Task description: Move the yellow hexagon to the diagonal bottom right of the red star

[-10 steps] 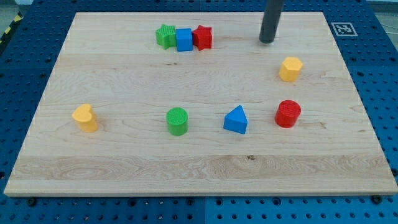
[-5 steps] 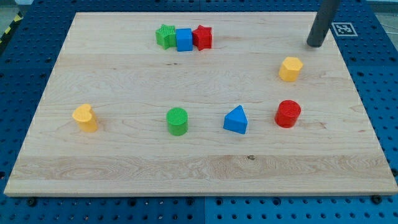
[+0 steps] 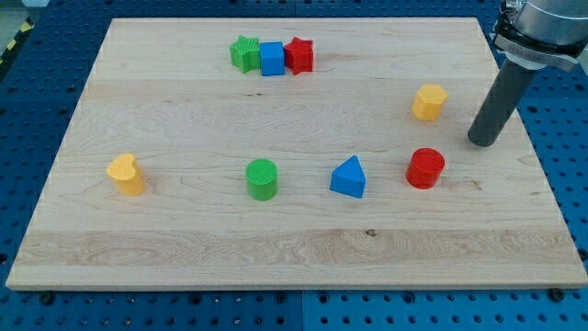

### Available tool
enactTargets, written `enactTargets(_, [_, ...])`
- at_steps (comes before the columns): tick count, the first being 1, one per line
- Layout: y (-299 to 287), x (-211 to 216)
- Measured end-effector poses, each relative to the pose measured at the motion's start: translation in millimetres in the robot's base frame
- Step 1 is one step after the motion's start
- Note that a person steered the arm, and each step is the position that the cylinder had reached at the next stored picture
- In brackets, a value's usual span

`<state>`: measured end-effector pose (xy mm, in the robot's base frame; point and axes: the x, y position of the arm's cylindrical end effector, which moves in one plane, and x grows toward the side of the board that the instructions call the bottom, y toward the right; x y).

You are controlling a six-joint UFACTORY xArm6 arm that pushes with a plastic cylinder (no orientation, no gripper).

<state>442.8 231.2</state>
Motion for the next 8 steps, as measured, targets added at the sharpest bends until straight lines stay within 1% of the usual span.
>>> enactTargets(2, [-17,-6])
enactTargets(3, [-36,-6])
enactTargets(4, [-41,-22])
enactTargets(6, [-36,-74])
enactTargets(8, [-31,-78])
